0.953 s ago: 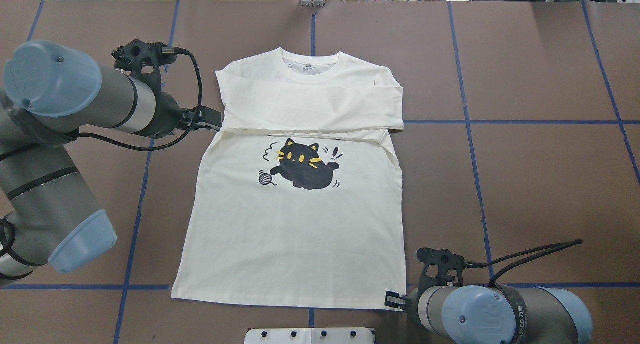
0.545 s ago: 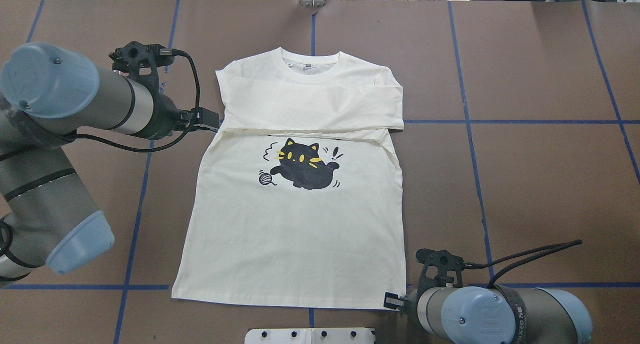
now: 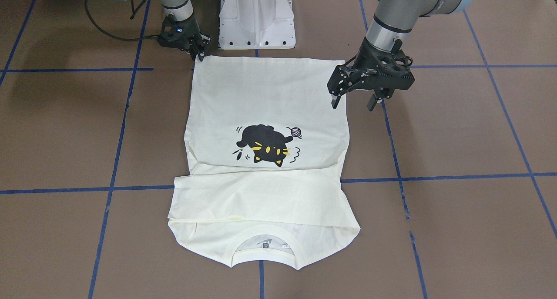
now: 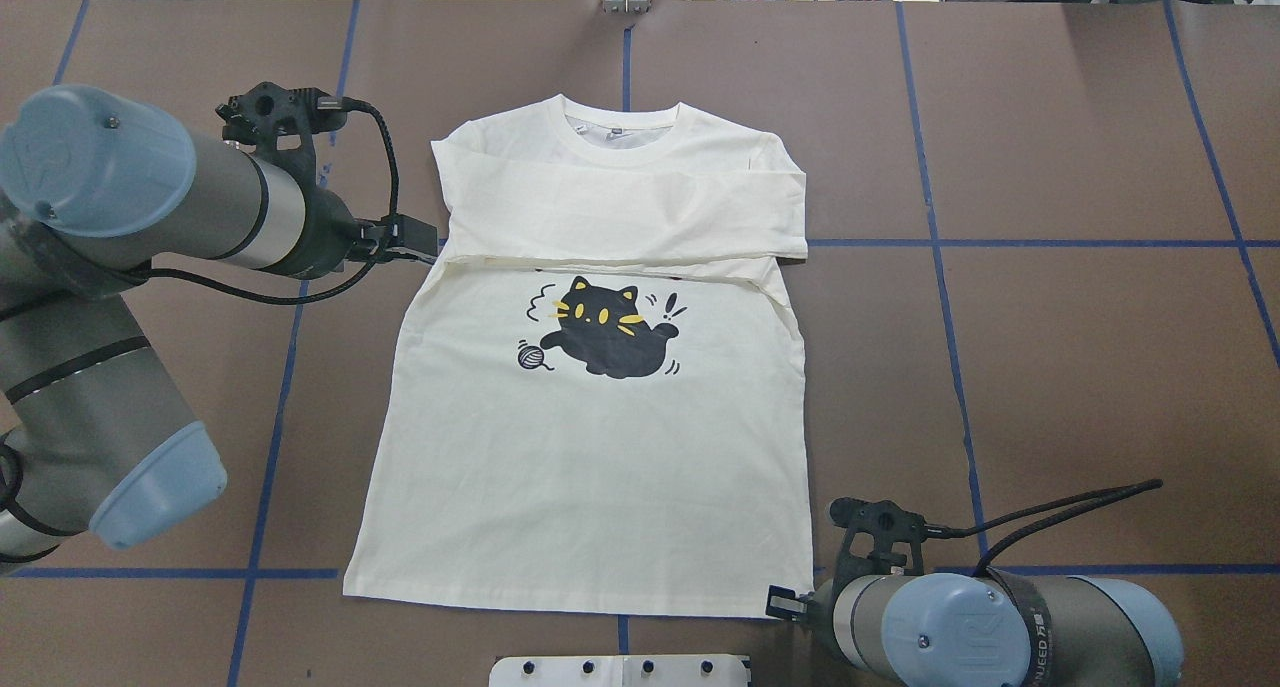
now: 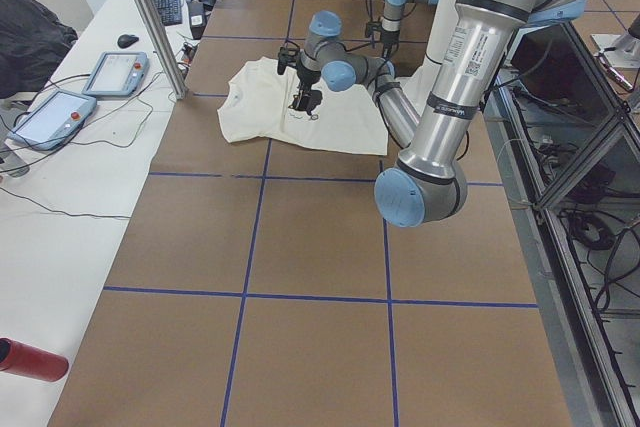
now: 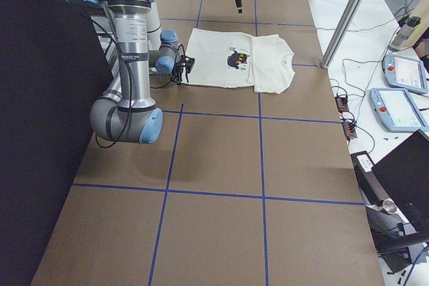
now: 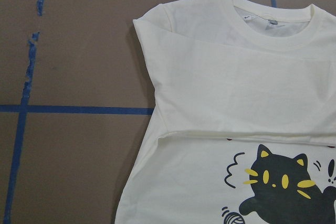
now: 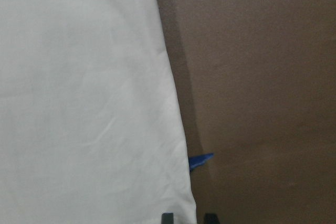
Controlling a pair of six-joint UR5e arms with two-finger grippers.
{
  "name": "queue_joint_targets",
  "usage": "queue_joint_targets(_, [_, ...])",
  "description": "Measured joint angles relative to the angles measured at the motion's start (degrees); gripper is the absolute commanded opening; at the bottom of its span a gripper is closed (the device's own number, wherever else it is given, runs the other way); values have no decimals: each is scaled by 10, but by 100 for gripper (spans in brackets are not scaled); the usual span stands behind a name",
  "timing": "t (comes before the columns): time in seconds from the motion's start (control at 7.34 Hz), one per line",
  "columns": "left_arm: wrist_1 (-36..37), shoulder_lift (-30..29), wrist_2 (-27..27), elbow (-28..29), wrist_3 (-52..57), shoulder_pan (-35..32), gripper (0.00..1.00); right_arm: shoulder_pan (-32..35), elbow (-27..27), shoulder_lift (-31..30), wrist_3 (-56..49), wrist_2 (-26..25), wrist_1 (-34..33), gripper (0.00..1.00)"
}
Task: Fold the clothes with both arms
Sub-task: 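Lower both grippers to the hem corners nearest the robot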
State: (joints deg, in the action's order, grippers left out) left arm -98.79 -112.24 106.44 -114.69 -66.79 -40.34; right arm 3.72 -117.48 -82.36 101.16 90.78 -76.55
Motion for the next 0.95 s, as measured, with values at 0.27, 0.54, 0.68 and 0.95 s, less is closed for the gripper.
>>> queue_joint_targets(0.27, [0, 0, 0, 0, -2, 1, 100, 1, -2, 0, 0, -1, 0, 0])
queue_joint_targets(0.54, [0, 7, 2, 0, -7, 1, 100, 3, -7, -1, 1, -5, 0, 0])
queue_joint_targets(0.68, [-2, 17, 2, -1, -19, 3, 100, 6, -15, -1, 0, -6, 0, 0])
queue_joint_targets(0.95, [-29, 48, 0, -3, -92, 27, 99, 17, -39, -6, -1, -5, 0, 0])
